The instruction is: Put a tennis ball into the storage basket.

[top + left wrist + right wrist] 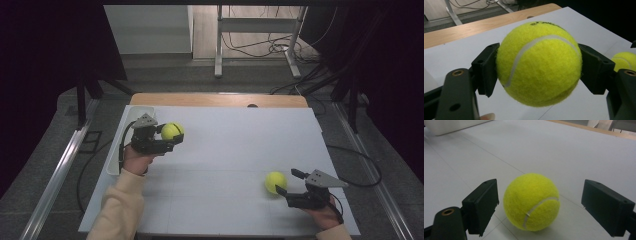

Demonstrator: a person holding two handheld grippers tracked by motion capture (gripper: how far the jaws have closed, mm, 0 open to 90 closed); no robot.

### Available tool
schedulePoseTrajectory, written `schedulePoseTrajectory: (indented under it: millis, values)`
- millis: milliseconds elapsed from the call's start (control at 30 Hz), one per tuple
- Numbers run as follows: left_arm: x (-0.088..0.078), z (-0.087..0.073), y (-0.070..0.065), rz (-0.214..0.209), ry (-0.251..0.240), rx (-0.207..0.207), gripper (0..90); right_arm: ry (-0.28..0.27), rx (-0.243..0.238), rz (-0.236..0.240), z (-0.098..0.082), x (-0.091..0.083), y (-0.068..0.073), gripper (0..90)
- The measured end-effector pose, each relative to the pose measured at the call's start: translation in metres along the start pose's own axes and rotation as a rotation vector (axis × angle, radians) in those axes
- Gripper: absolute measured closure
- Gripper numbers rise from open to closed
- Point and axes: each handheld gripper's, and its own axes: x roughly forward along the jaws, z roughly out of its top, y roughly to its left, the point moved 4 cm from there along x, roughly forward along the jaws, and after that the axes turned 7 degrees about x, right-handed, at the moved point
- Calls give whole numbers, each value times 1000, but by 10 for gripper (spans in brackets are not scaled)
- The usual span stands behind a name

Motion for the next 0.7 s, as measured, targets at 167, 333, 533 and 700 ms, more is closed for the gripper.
schedulePoseTrajectory:
  millis: [167, 333, 533, 700]
  values:
    - [-7, 1, 4, 14, -12, -6, 260, 0, 0, 0, 0, 0, 0, 147]
    - [-13, 3, 7, 25, -23, -8, 260, -1, -1, 0, 0, 0, 0, 147]
    - [-19, 1, 11, 49, -20, -9, 261, -1, -1, -1, 0, 0, 0, 147]
    - [-22, -1, 15, 63, -16, -13, 260, 0, -2, -1, 0, 0, 0, 147]
